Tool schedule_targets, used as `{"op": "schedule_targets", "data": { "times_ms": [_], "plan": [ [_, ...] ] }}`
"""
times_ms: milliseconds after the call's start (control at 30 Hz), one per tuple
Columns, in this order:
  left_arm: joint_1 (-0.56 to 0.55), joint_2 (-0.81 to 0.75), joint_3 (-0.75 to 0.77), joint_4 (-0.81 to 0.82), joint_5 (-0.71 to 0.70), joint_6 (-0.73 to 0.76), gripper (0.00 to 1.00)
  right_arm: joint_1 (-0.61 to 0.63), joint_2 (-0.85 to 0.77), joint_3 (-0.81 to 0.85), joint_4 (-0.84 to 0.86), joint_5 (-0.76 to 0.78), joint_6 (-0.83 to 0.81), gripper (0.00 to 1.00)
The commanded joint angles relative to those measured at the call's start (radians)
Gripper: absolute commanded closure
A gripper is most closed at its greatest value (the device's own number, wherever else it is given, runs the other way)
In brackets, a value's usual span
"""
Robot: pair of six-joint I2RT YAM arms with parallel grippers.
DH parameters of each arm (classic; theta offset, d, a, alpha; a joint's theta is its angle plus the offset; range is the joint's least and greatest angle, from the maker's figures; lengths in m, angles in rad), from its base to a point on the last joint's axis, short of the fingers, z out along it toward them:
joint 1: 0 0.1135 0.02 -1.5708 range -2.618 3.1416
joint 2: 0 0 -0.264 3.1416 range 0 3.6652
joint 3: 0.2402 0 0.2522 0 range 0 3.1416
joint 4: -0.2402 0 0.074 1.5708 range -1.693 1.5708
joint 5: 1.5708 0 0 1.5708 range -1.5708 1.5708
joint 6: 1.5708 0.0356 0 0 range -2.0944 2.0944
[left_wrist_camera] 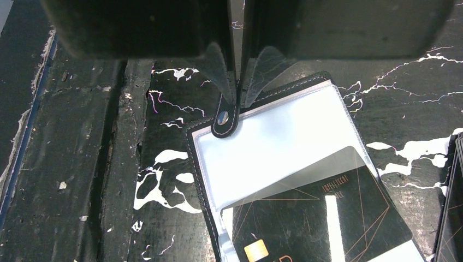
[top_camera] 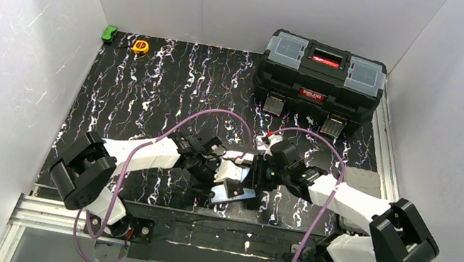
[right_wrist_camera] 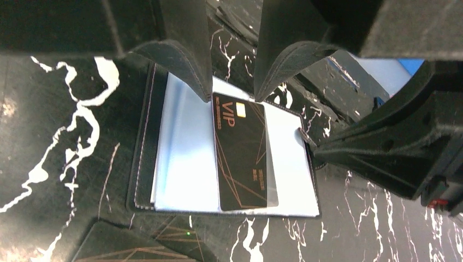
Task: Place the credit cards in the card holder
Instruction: Insert the credit card into the card holder.
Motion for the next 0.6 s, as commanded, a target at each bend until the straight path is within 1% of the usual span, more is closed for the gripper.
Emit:
{"op": "schedule_targets", "data": {
  "times_ms": [0,267,567],
  "plan": [
    [0.0,-0.026,-0.008,-0.034,-0.001,0.005,0.95,-0.013,0.07,0.035,0.104,-0.033,0.037,0.59],
    [0.0,-0.028,-0.008,-0.031,0.001,0.004,0.95,-0.026,0.147,0.053,0.135,-0.044,0.042,0.58],
    [0.0,-0.031,-0.009,-0.026,0.0,0.004,0.95,-0.025,0.167,0.055,0.159,-0.073,0.063,0.59]
  ]
}}
